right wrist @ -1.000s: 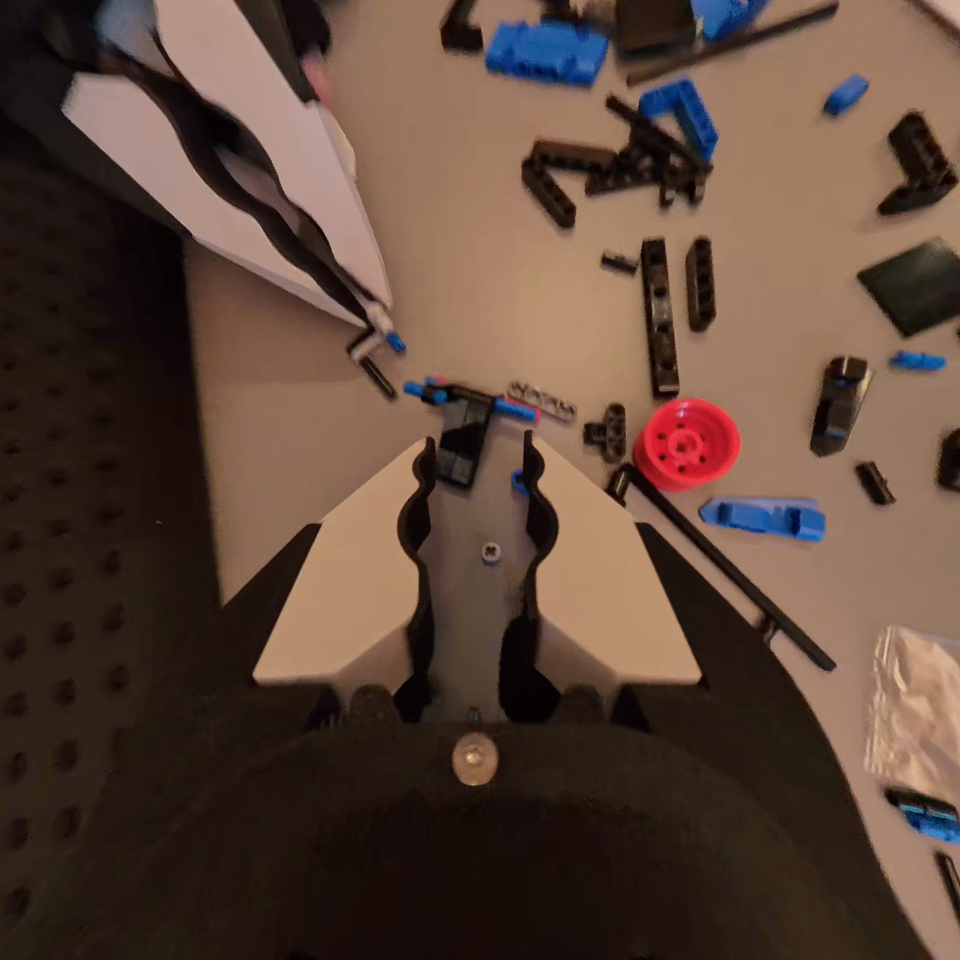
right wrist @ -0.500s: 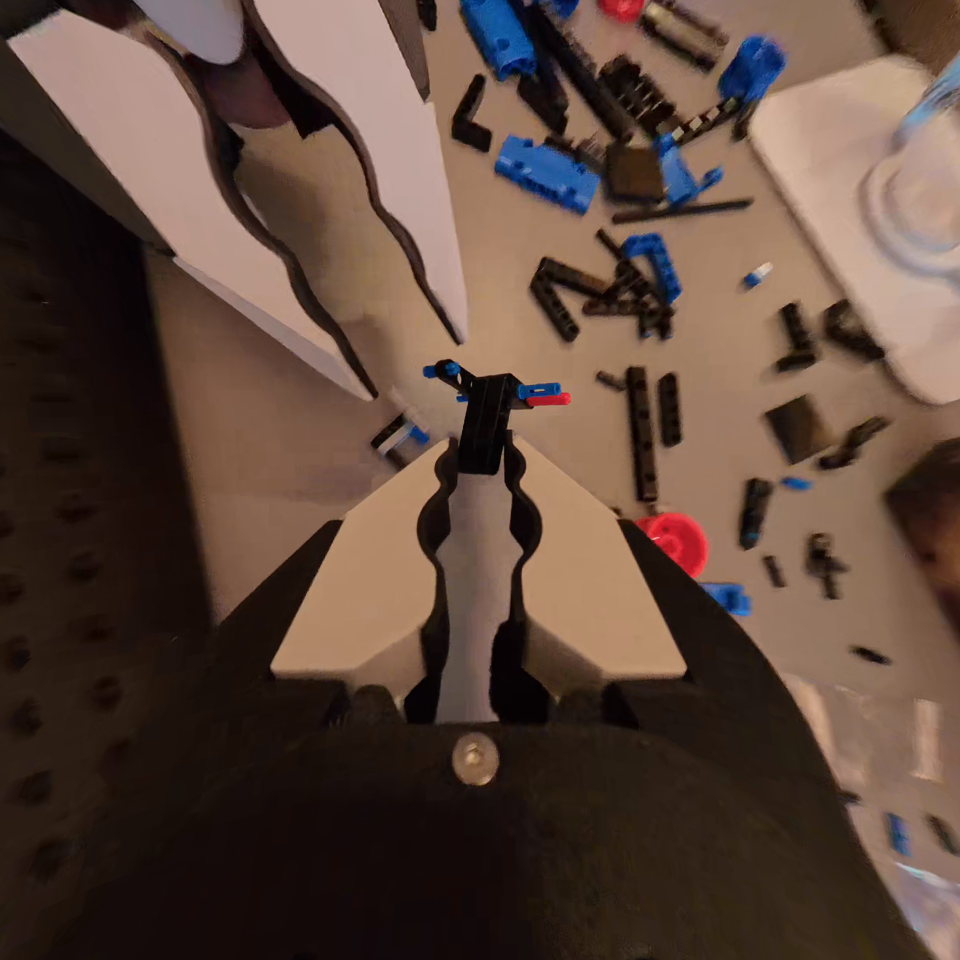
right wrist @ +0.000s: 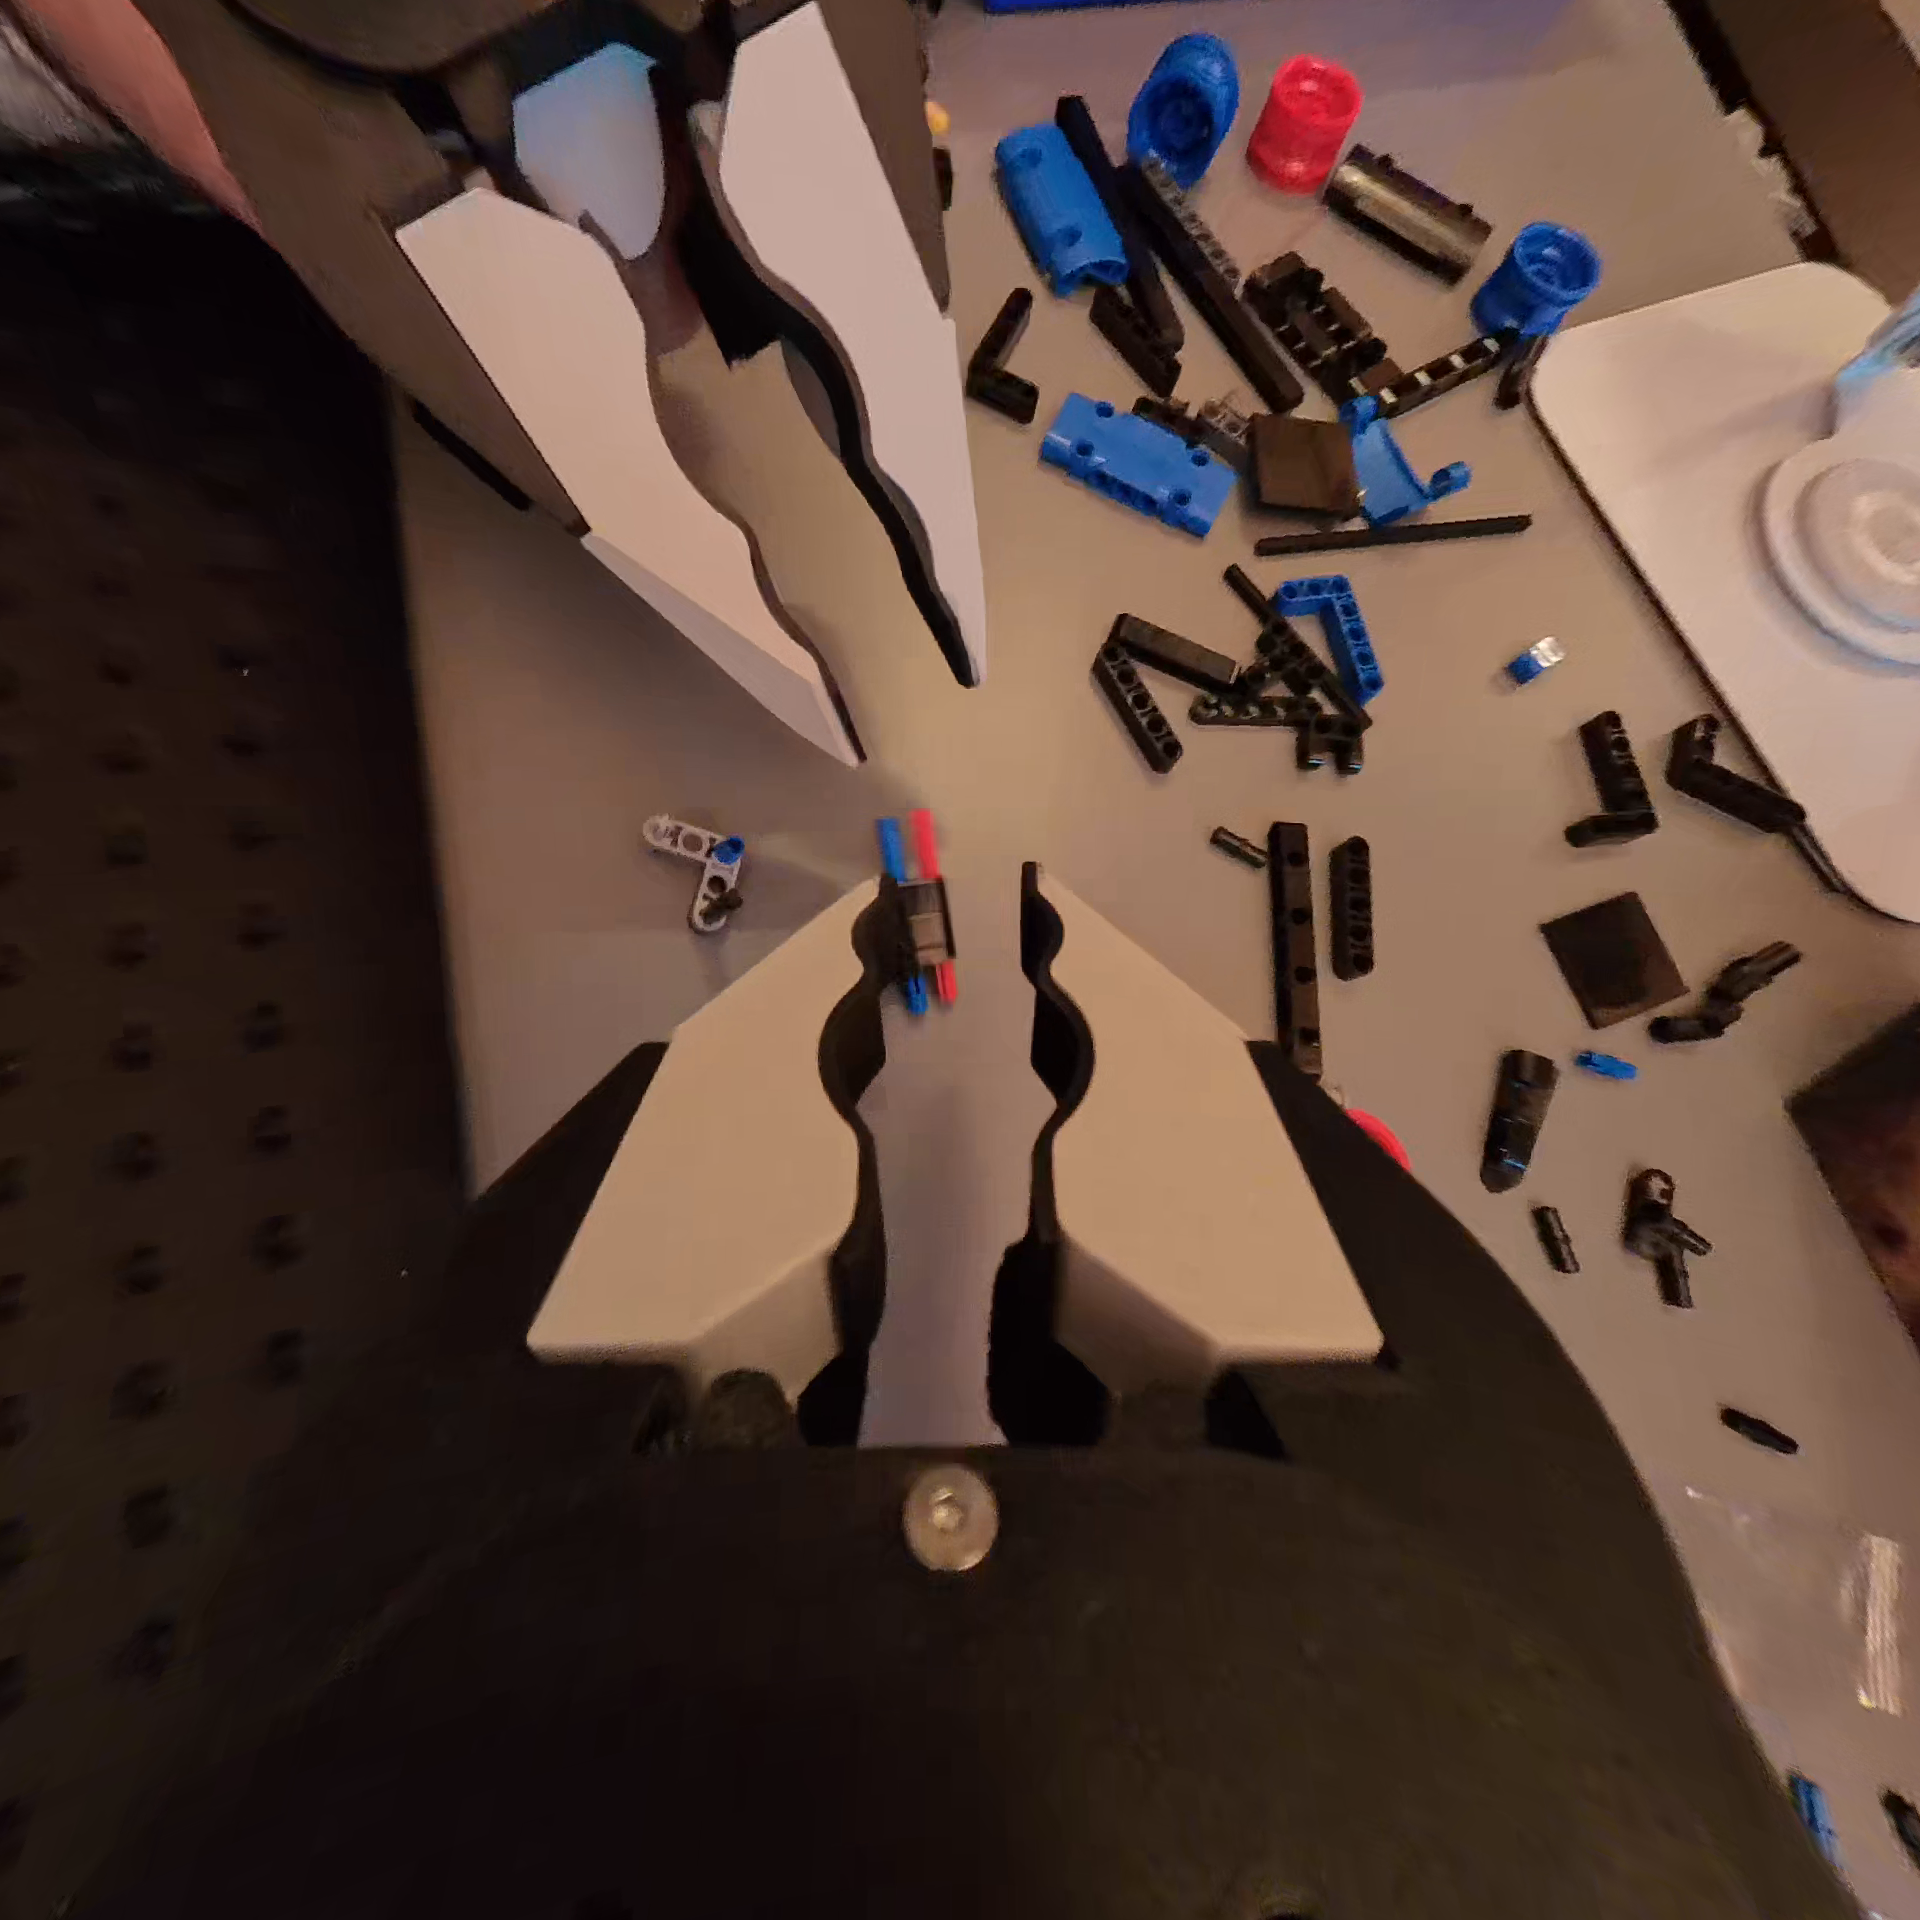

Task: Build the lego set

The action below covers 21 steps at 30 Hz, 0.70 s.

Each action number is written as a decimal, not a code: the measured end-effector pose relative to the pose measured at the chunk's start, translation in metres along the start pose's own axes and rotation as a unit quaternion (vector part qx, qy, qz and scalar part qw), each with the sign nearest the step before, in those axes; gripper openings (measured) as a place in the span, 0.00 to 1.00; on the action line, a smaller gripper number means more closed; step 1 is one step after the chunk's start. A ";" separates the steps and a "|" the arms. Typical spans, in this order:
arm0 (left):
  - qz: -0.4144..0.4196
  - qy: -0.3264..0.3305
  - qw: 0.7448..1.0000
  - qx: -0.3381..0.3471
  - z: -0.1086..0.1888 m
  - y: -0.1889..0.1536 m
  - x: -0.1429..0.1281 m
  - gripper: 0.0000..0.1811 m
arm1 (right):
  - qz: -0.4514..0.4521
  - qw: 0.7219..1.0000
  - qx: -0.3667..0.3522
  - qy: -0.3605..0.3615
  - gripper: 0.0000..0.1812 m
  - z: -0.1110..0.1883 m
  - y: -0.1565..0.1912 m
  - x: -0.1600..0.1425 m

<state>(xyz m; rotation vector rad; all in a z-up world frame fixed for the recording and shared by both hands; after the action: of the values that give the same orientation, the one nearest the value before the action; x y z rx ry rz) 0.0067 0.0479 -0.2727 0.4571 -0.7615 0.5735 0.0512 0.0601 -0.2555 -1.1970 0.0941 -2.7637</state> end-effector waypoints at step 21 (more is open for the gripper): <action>0.002 -0.039 0.999 -0.035 0.005 -0.007 0.010 0.18 | -0.060 0.991 0.101 -0.069 0.08 0.003 -0.002 0.016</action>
<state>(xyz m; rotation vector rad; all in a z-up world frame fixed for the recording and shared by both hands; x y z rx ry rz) 0.0146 0.0427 -0.2629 0.4152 -0.8552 0.5336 0.0421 0.0600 -0.2418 -1.3734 -0.2727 -2.6990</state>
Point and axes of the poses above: each gripper's, where its closed fingertips meet, z back along the fingers, x out of its top, y = z × x across the jaws, the point moved 1 cm from there along z, back along the fingers, and after that the axes turned 1 degree about x, right-handed, at the moved point
